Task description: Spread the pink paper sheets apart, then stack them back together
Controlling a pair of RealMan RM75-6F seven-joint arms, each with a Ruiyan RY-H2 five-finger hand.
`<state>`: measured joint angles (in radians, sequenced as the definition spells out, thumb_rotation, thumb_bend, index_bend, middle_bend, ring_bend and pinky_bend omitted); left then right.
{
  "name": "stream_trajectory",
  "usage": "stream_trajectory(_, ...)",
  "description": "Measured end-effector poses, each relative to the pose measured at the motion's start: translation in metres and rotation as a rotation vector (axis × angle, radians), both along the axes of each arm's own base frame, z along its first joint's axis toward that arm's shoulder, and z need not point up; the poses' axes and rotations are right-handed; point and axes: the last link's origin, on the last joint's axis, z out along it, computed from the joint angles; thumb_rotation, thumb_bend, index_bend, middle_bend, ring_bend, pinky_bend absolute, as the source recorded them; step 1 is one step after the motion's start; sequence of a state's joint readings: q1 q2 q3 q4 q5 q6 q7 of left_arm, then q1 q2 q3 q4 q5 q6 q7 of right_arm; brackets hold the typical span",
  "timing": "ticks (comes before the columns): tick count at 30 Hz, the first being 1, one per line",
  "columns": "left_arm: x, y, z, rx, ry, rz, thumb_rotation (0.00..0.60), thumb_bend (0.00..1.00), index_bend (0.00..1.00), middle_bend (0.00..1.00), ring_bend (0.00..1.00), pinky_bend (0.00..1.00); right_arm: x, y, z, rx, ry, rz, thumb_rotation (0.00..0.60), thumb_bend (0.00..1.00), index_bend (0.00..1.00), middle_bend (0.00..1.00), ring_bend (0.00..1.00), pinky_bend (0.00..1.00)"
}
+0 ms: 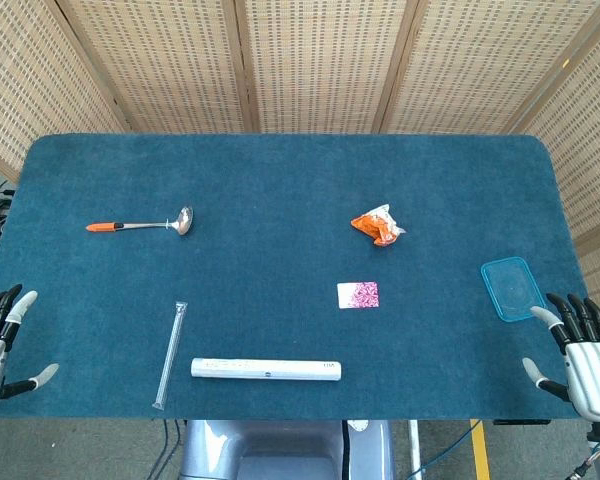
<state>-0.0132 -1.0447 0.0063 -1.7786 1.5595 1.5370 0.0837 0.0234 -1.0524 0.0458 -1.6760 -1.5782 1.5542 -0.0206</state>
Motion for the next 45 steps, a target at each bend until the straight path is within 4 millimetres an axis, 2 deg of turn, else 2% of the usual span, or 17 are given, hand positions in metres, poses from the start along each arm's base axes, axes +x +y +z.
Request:
stream_trajectory(13,0.002,-0.001,0.003,0.008,0.005,-0.009,0.572,0.00,0.08,0.00,0.00,0.00,0.003,-0.001,0.001,0.007,-0.013,0.026,0.600,0.31,0.22,0.14,0.00,0.00)
stream_trajectory(19,0.003,-0.001,0.008,0.025,0.016,-0.013,0.571,0.00,0.09,0.00,0.00,0.00,0.008,-0.009,0.000,0.042,-0.015,0.058,0.600,0.34,0.22,0.15,0.00,0.00)
stream_trajectory(31,0.007,0.003,0.007,0.013,0.023,-0.022,0.572,0.00,0.09,0.00,0.00,0.00,0.031,-0.042,-0.010,0.192,-0.024,0.141,0.600,0.34,0.13,0.15,0.00,0.00)
stream_trajectory(45,0.014,0.014,0.011,0.003,0.031,-0.033,0.572,0.00,0.09,0.00,0.00,0.00,0.075,-0.094,-0.052,0.490,-0.069,0.255,0.600,0.34,0.12,0.13,0.00,0.00)
